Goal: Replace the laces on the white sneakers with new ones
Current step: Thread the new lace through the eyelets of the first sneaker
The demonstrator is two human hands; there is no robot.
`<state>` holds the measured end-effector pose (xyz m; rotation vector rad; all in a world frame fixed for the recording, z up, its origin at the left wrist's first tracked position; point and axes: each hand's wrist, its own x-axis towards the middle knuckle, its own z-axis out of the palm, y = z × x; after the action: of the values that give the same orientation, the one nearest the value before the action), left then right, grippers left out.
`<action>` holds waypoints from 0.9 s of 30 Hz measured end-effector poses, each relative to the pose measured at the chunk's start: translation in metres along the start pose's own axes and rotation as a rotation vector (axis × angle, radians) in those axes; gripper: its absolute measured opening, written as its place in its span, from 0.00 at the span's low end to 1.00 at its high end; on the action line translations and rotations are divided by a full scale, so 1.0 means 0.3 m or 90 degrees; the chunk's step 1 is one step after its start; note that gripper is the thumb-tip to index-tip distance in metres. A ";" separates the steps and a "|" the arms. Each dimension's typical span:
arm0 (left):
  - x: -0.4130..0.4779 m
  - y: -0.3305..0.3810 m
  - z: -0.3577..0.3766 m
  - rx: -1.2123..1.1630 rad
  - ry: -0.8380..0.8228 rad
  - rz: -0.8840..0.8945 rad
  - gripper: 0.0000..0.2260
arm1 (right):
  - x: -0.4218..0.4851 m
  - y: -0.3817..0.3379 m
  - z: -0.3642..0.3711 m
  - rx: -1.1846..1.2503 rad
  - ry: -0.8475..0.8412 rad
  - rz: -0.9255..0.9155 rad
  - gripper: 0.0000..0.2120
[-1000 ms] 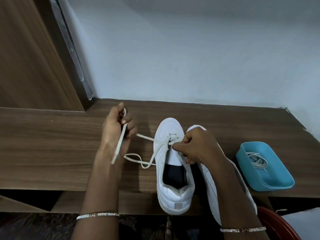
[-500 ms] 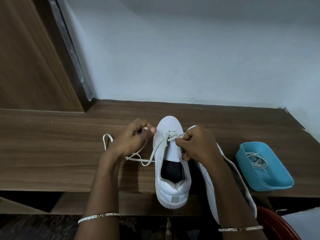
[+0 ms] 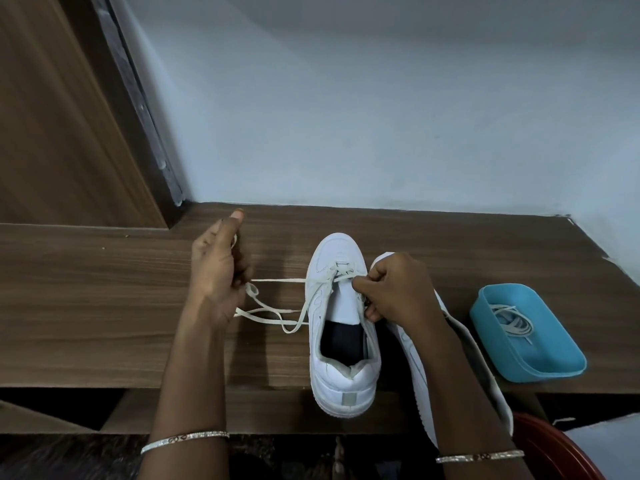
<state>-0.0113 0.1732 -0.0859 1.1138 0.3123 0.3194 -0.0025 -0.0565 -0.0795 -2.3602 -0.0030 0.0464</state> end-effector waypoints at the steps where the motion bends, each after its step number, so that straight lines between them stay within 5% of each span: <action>1: 0.002 0.001 -0.010 0.034 0.014 0.024 0.20 | 0.001 0.001 0.001 0.003 0.001 0.002 0.16; 5: 0.008 -0.012 -0.032 0.279 -0.016 0.134 0.14 | 0.002 0.002 0.001 0.018 -0.013 0.012 0.13; 9: -0.004 -0.045 -0.001 0.557 -0.200 0.180 0.01 | 0.005 0.003 -0.003 0.034 -0.025 0.015 0.12; 13: -0.009 -0.088 0.047 0.684 -0.328 0.100 0.08 | 0.006 0.004 -0.003 0.035 -0.033 0.022 0.12; 19: -0.005 -0.094 0.050 0.747 -0.295 0.138 0.02 | 0.006 0.005 -0.001 0.031 -0.029 0.013 0.11; 27: -0.040 -0.070 0.072 0.599 -0.331 0.072 0.08 | 0.001 -0.002 0.017 0.015 -0.022 0.013 0.12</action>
<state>-0.0117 0.1422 -0.0952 2.0883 -0.0938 -0.0539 -0.0025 -0.0523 -0.0827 -2.3355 0.0057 0.0963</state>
